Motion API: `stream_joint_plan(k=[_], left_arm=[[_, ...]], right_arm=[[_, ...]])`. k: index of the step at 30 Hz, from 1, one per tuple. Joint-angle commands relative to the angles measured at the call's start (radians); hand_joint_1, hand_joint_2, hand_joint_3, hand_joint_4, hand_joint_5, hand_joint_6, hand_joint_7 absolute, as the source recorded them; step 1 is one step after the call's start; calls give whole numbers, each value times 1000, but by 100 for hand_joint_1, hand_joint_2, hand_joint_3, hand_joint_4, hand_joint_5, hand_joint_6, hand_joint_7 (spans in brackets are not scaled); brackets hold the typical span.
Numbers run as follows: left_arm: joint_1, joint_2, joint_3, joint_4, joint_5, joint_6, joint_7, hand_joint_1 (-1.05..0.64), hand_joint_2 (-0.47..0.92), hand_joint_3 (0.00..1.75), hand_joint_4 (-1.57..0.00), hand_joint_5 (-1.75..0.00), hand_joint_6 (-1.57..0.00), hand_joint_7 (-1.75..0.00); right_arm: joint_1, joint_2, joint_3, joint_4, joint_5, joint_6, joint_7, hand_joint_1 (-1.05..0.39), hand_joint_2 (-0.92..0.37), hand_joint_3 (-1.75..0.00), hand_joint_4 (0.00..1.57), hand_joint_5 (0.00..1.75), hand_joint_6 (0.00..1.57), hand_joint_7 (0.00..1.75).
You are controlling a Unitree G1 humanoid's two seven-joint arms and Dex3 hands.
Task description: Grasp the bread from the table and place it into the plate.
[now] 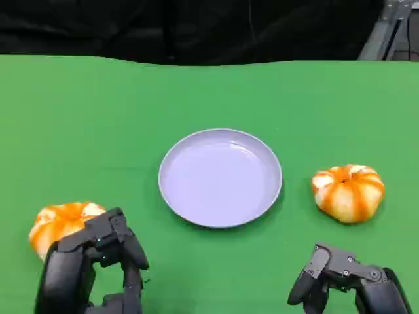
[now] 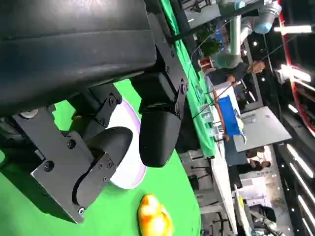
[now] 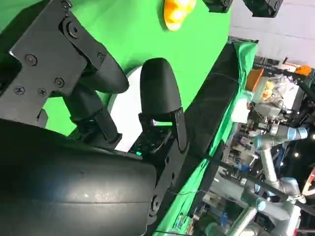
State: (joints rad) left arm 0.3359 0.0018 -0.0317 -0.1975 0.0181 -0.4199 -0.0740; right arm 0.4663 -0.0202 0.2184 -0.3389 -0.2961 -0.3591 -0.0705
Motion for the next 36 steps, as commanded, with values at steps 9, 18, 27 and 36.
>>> stream_joint_plan(k=[9,18,27,36], left_arm=[[-5,8,17,-6,-20,30,8,2,17,175,-95,-174,-86,-163],[-30,34,37,-28,46,119,16,-7,37,124,-60,-123,-46,-91],[-123,161,43,-52,399,331,69,-53,89,10,-1,-106,-14,-62],[-239,280,-53,-18,784,534,51,-52,88,1,0,-65,-10,-42]], right_arm=[[-1,-2,2,3,19,-8,0,0,-17,-166,91,175,82,147],[-2,-3,2,-3,25,2,4,0,-17,-167,90,175,83,147],[-15,8,15,0,38,11,8,1,-18,-169,88,175,82,150],[-11,12,31,-2,40,15,6,2,-17,-172,88,175,81,152]])
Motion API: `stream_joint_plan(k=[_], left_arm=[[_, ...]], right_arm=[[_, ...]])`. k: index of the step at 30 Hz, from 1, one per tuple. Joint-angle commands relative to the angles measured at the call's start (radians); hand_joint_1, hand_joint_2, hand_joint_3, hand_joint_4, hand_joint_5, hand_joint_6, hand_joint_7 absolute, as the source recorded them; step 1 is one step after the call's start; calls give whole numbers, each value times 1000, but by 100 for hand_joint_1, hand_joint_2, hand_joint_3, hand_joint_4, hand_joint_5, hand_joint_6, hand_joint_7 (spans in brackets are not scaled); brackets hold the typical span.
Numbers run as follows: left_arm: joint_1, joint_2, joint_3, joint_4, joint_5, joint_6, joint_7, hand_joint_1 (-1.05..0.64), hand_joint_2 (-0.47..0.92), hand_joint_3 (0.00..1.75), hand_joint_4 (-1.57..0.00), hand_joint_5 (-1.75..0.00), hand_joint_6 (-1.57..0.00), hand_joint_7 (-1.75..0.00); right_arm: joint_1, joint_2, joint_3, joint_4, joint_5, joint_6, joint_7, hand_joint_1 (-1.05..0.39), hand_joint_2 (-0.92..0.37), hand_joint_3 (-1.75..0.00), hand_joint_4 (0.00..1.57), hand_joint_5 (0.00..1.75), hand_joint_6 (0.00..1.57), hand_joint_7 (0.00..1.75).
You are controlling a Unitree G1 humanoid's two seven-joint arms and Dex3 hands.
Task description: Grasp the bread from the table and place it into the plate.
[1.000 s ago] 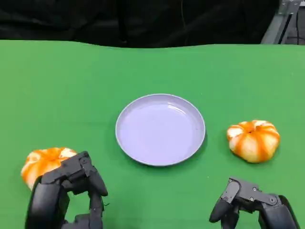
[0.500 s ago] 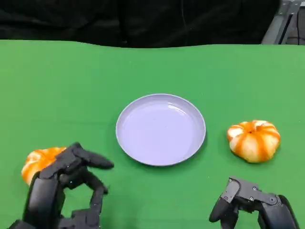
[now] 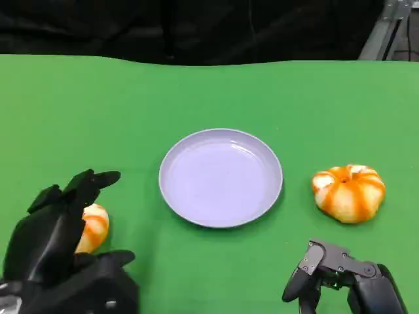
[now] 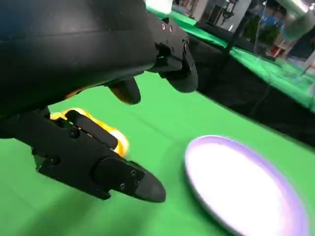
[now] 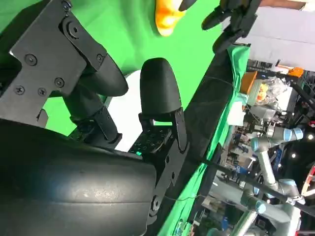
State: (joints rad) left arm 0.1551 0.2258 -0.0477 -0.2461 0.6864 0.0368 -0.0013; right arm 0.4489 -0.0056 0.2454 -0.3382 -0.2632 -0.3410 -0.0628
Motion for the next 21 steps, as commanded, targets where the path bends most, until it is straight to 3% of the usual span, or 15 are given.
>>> stream_joint_plan(k=[1,12,21], left_arm=[[-75,66,-50,45,142,101,-34,-52,89,0,0,-61,-10,-39],[-289,105,-181,385,273,329,-129,-52,88,0,0,-39,-12,-21],[-394,119,-233,637,200,370,-152,-49,91,1,0,-43,-21,-10]], right_arm=[[8,-2,7,-3,11,-2,0,2,-17,-172,88,175,81,152],[11,-2,10,-13,12,6,1,1,-19,-170,89,175,80,153],[19,-9,1,-21,14,5,5,1,-20,-167,87,175,80,153]])
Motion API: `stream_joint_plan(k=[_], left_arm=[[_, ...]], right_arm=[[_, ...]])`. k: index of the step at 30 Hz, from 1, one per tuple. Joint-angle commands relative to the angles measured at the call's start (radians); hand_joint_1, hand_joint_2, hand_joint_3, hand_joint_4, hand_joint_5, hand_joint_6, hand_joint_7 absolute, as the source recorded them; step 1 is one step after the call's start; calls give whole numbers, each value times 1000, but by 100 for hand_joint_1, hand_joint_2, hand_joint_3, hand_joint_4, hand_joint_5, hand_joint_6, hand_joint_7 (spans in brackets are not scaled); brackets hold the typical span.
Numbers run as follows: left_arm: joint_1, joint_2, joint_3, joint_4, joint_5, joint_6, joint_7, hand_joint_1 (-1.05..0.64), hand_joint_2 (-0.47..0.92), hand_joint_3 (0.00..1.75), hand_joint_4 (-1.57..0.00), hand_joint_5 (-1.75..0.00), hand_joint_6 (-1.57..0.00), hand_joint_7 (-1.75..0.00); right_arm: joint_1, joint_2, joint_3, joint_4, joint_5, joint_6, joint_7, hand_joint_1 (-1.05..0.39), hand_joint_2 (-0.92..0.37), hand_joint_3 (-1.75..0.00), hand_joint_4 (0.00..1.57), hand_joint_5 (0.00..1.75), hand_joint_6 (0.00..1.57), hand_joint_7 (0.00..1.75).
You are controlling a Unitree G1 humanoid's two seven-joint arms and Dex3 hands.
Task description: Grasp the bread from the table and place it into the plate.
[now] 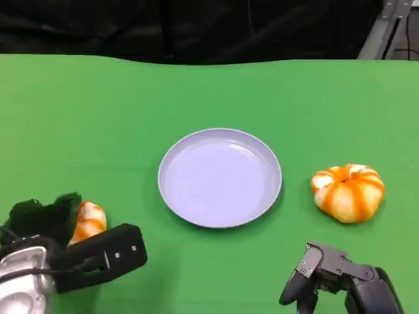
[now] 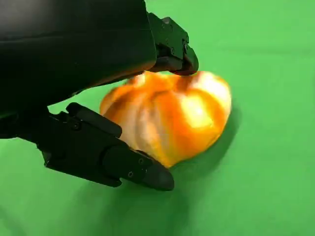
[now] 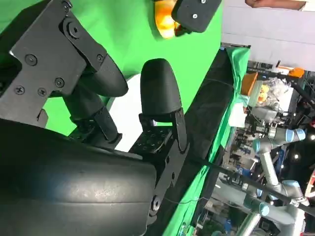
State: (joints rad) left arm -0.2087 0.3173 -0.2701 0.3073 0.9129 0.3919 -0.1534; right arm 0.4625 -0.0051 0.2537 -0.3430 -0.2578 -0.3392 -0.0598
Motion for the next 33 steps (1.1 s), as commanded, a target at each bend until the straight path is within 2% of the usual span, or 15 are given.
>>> stream_joint_plan(k=[1,2,3,4,5,6,7,8,9,10,12,14,18,26,33], left_arm=[[-37,24,-11,110,-38,11,15,-46,90,0,-7,-47,-29,-11],[-36,14,10,129,-71,-14,59,-44,89,0,-11,-49,-33,-10],[-33,7,34,148,-105,-59,130,-36,87,0,-35,-61,-54,-15],[-30,4,49,160,-131,-92,181,-33,85,0,-57,-90,-80,-21],[-30,4,55,172,-149,-116,218,-30,84,0,-69,-113,-97,-22],[-19,4,68,173,-169,-175,296,-28,85,2,-77,-128,-107,-28],[-6,-1,86,167,-194,-244,379,-24,83,16,-86,-149,-109,-57],[4,-4,97,166,-214,-297,442,-20,59,77,-95,-164,-101,-107],[10,-13,110,168,-237,-353,507,-18,48,104,-98,-169,-95,-131],[11,-17,114,174,-249,-392,555,-16,44,116,-100,-172,-89,-152],[9,-20,111,187,-251,-473,657,-15,39,129,-100,-174,-82,-170],[4,-18,104,200,-244,-514,718,-15,33,138,-99,-175,-80,-174],[-29,-14,70,189,-194,-575,825,-15,28,140,-102,-175,-80,-175],[-77,-38,20,138,-196,-650,809,-12,19,152,-105,-175,-84,-175],[-197,-145,-46,194,-192,-621,778,-12,15,152,-106,-175,-84,-175]], right_arm=[[6,-11,-9,-17,7,2,2,1,-20,-167,87,175,80,153],[7,-12,-10,-18,7,0,2,1,-20,-167,87,175,80,153],[7,-13,-11,-18,6,-3,2,2,-20,-167,87,175,80,153],[7,-14,-12,-18,6,-4,2,2,-20,-167,88,175,80,153],[7,-14,-12,-18,6,-5,2,2,-20,-167,88,175,80,153],[9,-14,-14,-20,5,-4,2,2,-20,-167,88,175,80,153],[9,-14,-16,-20,3,-3,0,2,-20,-167,87,175,80,152],[9,-15,-18,-20,1,-3,-2,2,-20,-167,87,175,80,152],[9,-15,-19,-20,3,-2,-1,2,-20,-167,87,175,80,152],[9,-16,-20,-19,4,-3,0,2,-20,-167,88,175,80,152],[8,-16,-20,-18,6,-5,1,3,-20,-167,87,175,80,152],[8,-16,-19,-18,6,-5,0,3,-20,-168,87,175,80,152],[0,-10,-14,-4,8,-5,-2,3,-20,-168,87,175,80,152],[-5,-7,-16,12,2,-16,-8,2,-18,-170,88,175,81,152],[-5,-6,-15,16,-2,-19,-12,2,-17,-170,89,175,82,151]])
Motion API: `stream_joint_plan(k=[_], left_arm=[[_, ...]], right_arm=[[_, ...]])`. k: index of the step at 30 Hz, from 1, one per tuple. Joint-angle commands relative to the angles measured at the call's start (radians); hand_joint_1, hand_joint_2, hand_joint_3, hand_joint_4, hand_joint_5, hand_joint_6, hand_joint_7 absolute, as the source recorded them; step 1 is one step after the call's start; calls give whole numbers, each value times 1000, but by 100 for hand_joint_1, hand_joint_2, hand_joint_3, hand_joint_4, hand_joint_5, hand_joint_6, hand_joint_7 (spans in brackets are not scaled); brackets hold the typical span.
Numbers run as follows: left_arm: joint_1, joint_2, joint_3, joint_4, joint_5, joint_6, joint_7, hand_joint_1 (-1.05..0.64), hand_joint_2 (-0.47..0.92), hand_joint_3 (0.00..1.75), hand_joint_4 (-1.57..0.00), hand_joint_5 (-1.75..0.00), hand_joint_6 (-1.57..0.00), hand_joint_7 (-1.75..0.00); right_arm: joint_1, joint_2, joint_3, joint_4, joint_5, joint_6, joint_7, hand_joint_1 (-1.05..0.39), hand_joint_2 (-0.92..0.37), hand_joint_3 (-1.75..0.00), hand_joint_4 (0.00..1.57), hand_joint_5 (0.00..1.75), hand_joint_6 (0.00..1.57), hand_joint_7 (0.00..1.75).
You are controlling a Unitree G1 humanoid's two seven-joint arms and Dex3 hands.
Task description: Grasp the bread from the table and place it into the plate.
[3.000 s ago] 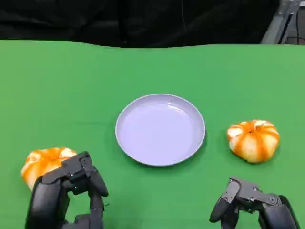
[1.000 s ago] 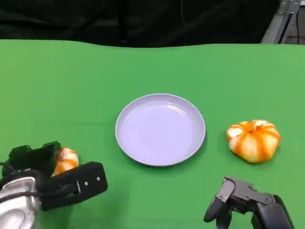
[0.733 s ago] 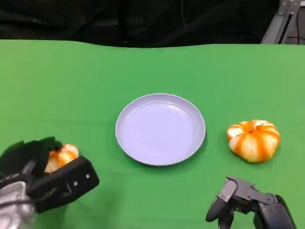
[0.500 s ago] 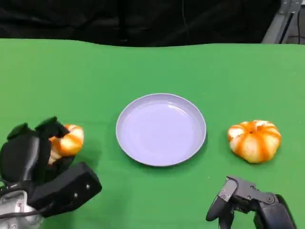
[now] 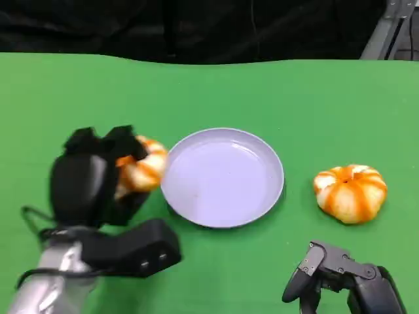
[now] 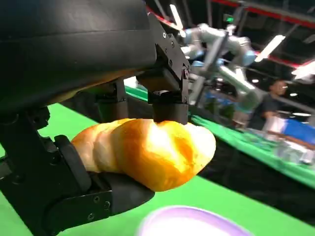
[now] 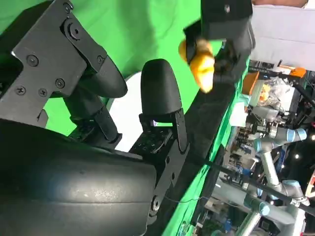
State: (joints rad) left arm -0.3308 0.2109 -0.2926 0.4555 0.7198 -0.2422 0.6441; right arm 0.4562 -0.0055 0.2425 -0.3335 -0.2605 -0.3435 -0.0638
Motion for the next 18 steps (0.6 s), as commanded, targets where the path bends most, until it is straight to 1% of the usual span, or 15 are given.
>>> stream_joint_plan(k=[1,5,9,12,14,15,16,17,18], left_arm=[[-96,-54,-33,70,-1,14,-23,-11,16,153,-107,-175,-84,-175],[-151,-91,-58,144,1,16,-26,-11,17,157,-107,-175,-83,-175],[-213,-132,-84,224,-19,1,-62,-9,16,160,-106,-175,-82,-173],[-269,-152,-106,279,-28,-1,-123,-9,18,153,-100,-175,-83,-163],[-300,-170,-107,303,-51,14,-191,-11,23,142,-93,-175,-82,-153],[-313,-177,-108,303,-58,42,-232,-11,25,139,-92,-175,-82,-150],[-331,-187,-110,302,-70,85,-296,-13,30,127,-86,-175,-81,-137],[-343,-192,-111,298,-76,118,-341,-15,47,93,-71,-147,-74,-103],[-359,-192,-120,288,-76,163,-411,-16,57,74,-66,-137,-75,-86]], right_arm=[[2,-6,-3,6,-2,-15,-9,2,-17,-170,89,175,82,151],[5,-5,1,7,2,-19,-7,2,-17,-170,89,175,82,151],[14,-4,3,-2,2,-11,-7,0,-17,-169,89,175,81,150],[21,-2,5,-8,-5,-9,-12,0,-17,-169,89,175,81,149],[22,-1,5,-7,-8,-10,-14,0,-17,-169,89,175,81,149],[23,-1,7,-8,-7,-9,-14,0,-17,-169,89,175,81,149],[24,0,9,-10,-7,-8,-13,0,-17,-169,89,175,81,149],[25,0,10,-11,-7,-6,-13,0,-17,-169,89,175,81,149],[26,2,13,-11,-4,-8,-13,0,-17,-169,88,175,81,149]])
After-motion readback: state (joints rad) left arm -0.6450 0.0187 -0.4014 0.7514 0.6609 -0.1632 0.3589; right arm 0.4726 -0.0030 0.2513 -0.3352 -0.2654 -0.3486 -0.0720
